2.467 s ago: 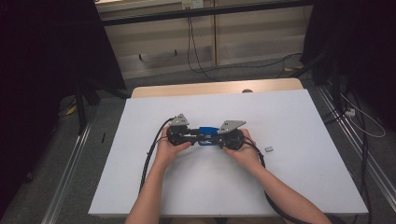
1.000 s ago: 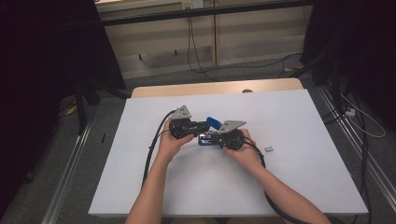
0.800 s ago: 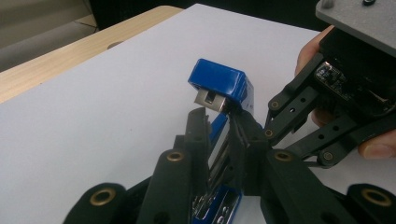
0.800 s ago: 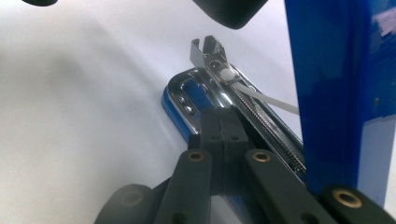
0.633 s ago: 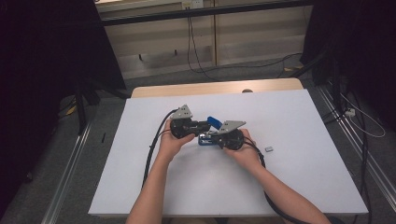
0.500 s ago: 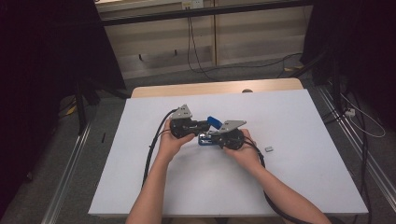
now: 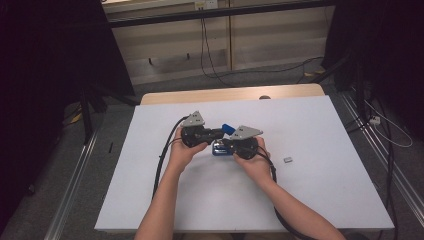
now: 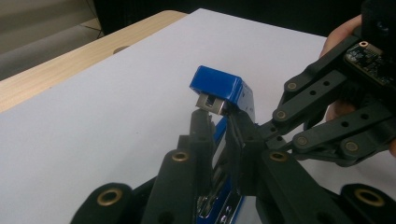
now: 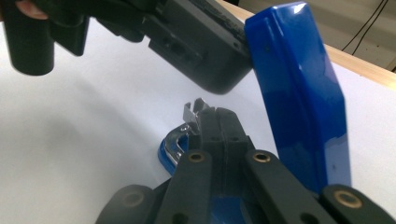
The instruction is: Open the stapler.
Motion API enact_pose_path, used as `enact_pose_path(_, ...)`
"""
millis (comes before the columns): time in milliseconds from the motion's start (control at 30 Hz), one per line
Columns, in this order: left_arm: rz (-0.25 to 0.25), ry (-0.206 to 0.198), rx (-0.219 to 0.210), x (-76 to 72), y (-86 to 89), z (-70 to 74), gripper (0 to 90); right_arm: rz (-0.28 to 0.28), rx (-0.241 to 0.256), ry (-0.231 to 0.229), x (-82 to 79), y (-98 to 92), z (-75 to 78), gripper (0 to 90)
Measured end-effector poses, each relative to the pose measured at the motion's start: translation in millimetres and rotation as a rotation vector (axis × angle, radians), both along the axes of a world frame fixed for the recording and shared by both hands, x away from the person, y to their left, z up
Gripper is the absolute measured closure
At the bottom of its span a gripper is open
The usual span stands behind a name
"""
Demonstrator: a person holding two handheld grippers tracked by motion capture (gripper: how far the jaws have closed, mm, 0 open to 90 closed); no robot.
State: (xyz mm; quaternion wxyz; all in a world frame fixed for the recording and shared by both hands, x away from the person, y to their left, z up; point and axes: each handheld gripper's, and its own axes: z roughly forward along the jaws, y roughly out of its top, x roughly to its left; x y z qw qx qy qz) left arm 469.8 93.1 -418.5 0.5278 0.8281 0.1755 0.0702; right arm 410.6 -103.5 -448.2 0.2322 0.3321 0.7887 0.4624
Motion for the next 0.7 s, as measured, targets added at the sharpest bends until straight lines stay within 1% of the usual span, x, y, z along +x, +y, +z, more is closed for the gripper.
enact_pose_path(67, -0.001, 0.001, 0.001, -0.2, -0.1, -0.1, 83.0, -0.018, 0.005, -0.003, 1.0, 2.5, -2.1, 90.0)
enact_pose_path(133, 0.003, 0.019, -0.004, -0.8, -0.5, -0.7, 86.4, -0.032, 0.014, -0.009, 1.9, 3.6, -3.9, 90.0)
enact_pose_path(167, 0.005, 0.025, -0.01, -0.3, -0.4, -1.1, 86.5, -0.04, 0.02, -0.01, 2.1, 3.8, -4.5, 90.0)
enact_pose_path(200, 0.015, 0.032, -0.016, 0.3, -0.4, -1.9, 87.6, -0.052, 0.016, -0.02, 1.9, 4.2, -5.1, 90.0)
enact_pose_path(300, 0.017, 0.028, -0.01, 0.8, -0.1, -2.0, 87.5, -0.063, 0.017, -0.031, 1.8, 3.8, -4.6, 90.0)
enact_pose_path(333, 0.017, 0.032, -0.012, 0.9, 0.1, -2.3, 87.3, -0.08, 0.031, -0.035, 2.2, 3.4, -3.8, 90.0)
enact_pose_path(467, 0.019, 0.025, -0.004, 1.2, 0.7, -2.0, 87.1, -0.102, 0.04, -0.043, 3.5, 3.8, -3.5, 90.0)
enact_pose_path(567, 0.023, 0.031, 0.003, 1.8, 1.1, -3.2, 86.8, -0.107, 0.03, -0.037, 4.6, 7.6, -5.3, 90.0)
enact_pose_path(600, 0.022, 0.028, 0.015, 2.4, 2.0, -3.6, 85.6, -0.111, 0.027, -0.052, 5.3, 8.3, -6.1, 90.0)
enact_pose_path(633, 0.026, 0.047, 0.008, 2.8, 3.7, -4.6, 85.3, -0.113, 0.028, -0.054, 5.3, 8.8, -6.5, 90.0)
enact_pose_path(700, 0.028, 0.049, 0.011, 3.4, 5.2, -4.5, 85.3, -0.121, 0.011, -0.064, 4.4, 11.0, -7.6, 90.0)
